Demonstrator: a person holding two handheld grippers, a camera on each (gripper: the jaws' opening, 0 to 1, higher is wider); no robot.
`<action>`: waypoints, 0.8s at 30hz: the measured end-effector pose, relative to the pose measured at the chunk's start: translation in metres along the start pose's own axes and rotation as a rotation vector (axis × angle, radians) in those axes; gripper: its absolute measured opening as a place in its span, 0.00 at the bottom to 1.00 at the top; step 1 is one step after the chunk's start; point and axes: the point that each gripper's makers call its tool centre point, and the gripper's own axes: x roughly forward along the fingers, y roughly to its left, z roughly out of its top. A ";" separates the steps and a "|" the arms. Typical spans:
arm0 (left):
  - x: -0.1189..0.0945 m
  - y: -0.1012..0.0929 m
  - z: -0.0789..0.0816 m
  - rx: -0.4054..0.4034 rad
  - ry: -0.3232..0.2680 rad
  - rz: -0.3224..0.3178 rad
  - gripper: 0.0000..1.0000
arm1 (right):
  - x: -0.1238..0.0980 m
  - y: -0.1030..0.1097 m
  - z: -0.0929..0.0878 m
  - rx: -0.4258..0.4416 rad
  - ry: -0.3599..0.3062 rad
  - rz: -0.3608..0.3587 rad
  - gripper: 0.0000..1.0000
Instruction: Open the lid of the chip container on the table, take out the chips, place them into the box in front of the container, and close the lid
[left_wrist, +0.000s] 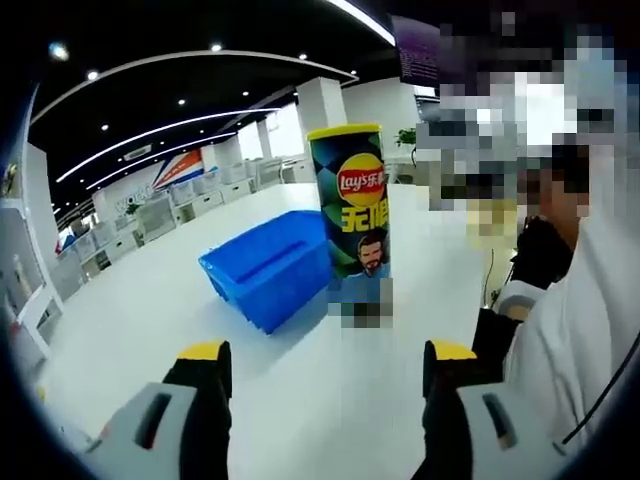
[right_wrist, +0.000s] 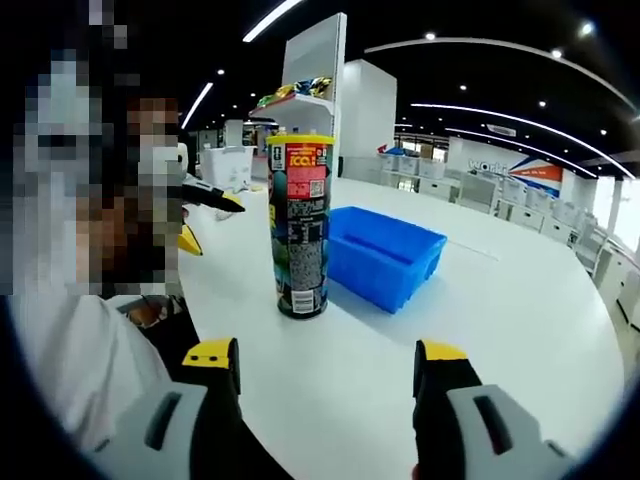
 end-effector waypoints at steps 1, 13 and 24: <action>0.001 0.001 0.000 -0.006 0.000 0.000 0.81 | 0.000 0.000 0.000 -0.003 0.001 -0.002 0.70; 0.017 -0.001 0.016 -0.030 -0.096 -0.032 0.84 | -0.003 0.003 0.012 -0.010 -0.025 0.005 0.69; 0.045 -0.020 0.034 -0.014 -0.156 -0.165 0.85 | -0.001 0.009 0.011 0.000 -0.031 0.024 0.68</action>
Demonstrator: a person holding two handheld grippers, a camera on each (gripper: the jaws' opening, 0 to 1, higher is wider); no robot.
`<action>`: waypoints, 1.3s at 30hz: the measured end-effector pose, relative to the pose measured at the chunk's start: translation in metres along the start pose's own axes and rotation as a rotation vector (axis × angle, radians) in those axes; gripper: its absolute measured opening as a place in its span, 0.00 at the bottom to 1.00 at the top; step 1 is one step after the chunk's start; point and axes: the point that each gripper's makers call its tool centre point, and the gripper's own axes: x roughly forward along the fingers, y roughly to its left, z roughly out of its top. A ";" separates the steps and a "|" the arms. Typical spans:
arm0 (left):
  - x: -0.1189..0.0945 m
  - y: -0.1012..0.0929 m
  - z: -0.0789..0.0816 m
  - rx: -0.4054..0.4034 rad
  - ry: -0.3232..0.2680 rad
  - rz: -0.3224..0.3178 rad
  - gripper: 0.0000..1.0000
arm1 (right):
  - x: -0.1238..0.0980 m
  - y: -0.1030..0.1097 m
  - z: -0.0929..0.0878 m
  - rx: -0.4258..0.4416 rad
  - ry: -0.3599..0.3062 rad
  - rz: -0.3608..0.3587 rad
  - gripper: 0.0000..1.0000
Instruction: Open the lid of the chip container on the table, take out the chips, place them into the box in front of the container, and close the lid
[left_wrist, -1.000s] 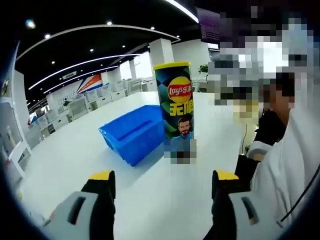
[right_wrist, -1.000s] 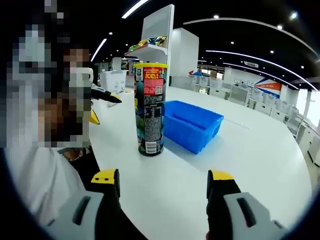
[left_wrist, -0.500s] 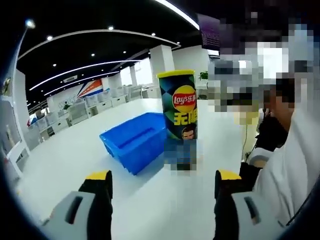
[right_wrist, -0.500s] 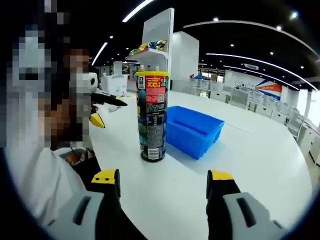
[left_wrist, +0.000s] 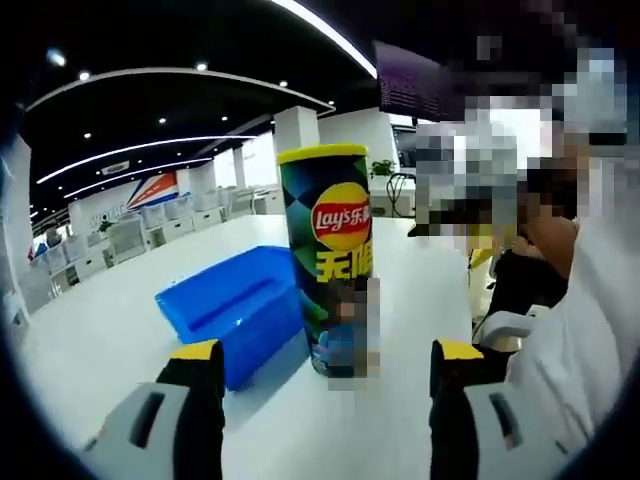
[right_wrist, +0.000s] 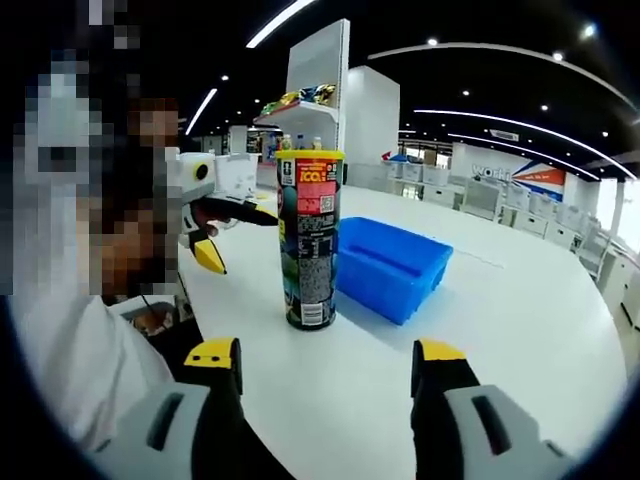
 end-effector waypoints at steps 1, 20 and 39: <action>0.003 0.001 -0.001 0.003 0.000 -0.005 0.85 | 0.000 0.000 -0.001 0.001 0.003 0.002 0.68; 0.046 -0.002 0.005 -0.034 -0.096 -0.118 0.79 | 0.002 0.001 -0.004 0.005 0.010 0.010 0.67; 0.060 -0.006 0.003 -0.109 -0.159 -0.239 0.70 | 0.005 0.004 -0.008 0.026 0.008 0.026 0.63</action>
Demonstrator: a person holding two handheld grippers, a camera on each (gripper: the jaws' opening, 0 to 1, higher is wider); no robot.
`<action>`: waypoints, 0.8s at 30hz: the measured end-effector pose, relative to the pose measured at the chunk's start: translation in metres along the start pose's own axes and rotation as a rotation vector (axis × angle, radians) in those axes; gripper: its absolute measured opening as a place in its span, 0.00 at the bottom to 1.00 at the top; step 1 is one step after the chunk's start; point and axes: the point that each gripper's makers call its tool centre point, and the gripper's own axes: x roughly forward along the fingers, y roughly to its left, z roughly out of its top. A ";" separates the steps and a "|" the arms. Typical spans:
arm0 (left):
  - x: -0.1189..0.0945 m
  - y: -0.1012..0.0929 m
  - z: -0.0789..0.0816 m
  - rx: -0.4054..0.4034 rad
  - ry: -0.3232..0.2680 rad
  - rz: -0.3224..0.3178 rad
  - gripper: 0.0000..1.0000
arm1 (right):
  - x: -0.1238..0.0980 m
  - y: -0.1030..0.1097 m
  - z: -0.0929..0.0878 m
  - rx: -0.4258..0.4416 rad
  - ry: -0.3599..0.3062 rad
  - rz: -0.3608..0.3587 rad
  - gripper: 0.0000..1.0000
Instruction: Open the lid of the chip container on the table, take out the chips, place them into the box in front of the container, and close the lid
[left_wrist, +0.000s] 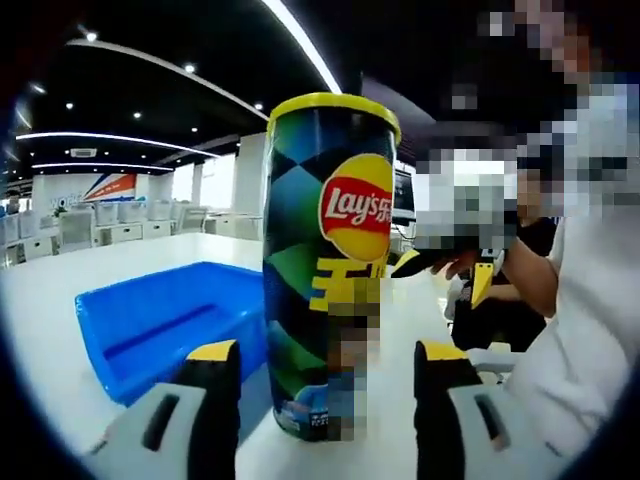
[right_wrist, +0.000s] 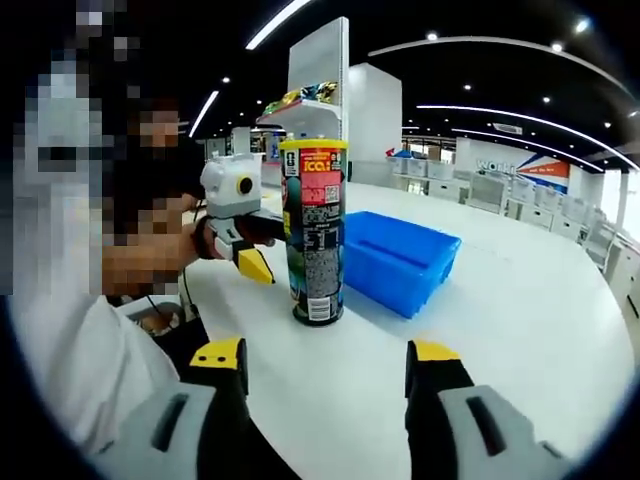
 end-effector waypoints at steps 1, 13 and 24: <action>0.000 -0.001 0.000 0.001 -0.002 -0.007 0.70 | 0.000 0.000 0.000 0.000 0.001 -0.001 0.63; 0.011 -0.005 0.006 0.016 -0.070 -0.071 0.63 | 0.000 0.004 -0.002 -0.003 0.006 0.012 0.63; 0.018 -0.002 0.002 0.015 -0.072 -0.093 0.60 | 0.002 0.004 -0.005 0.006 0.006 0.017 0.63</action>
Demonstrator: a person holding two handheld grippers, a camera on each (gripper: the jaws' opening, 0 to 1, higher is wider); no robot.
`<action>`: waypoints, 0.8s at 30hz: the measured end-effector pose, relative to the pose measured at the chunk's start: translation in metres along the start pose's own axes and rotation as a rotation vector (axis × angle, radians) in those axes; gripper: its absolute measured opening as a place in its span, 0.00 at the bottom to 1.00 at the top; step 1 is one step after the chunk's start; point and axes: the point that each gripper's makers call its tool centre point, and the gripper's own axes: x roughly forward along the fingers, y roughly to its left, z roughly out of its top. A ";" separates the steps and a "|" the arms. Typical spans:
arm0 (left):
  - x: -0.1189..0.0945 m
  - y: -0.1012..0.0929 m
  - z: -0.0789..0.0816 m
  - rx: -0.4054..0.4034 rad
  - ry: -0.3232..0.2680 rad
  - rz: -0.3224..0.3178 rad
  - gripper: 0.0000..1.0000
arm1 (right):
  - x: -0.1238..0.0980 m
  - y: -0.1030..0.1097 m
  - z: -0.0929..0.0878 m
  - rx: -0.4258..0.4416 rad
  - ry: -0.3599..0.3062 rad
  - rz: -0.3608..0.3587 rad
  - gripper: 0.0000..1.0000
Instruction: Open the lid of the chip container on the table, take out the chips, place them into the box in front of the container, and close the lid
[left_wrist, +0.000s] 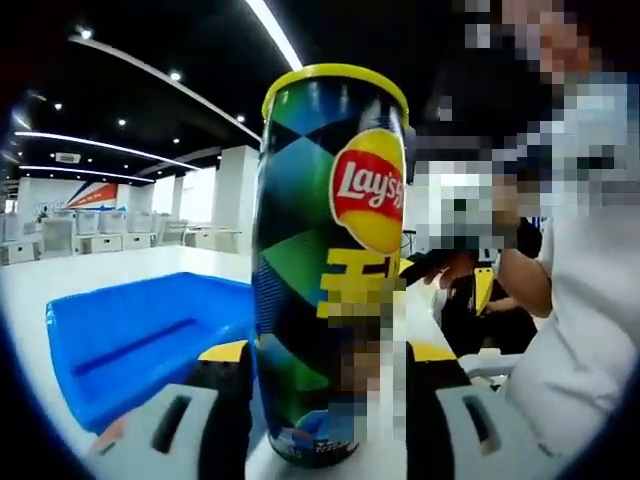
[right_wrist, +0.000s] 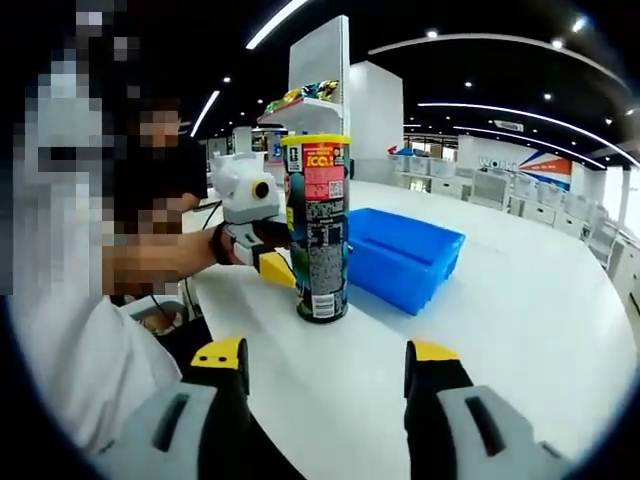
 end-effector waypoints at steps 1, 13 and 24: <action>0.000 0.000 0.000 0.001 -0.001 -0.002 0.59 | 0.001 0.000 -0.001 0.000 0.002 0.000 0.63; -0.001 0.000 0.001 0.005 -0.019 -0.018 0.55 | 0.002 -0.001 -0.005 -0.001 0.016 0.000 0.63; -0.001 0.005 -0.001 0.054 -0.013 0.000 0.49 | 0.002 -0.004 -0.005 0.010 0.014 -0.011 0.64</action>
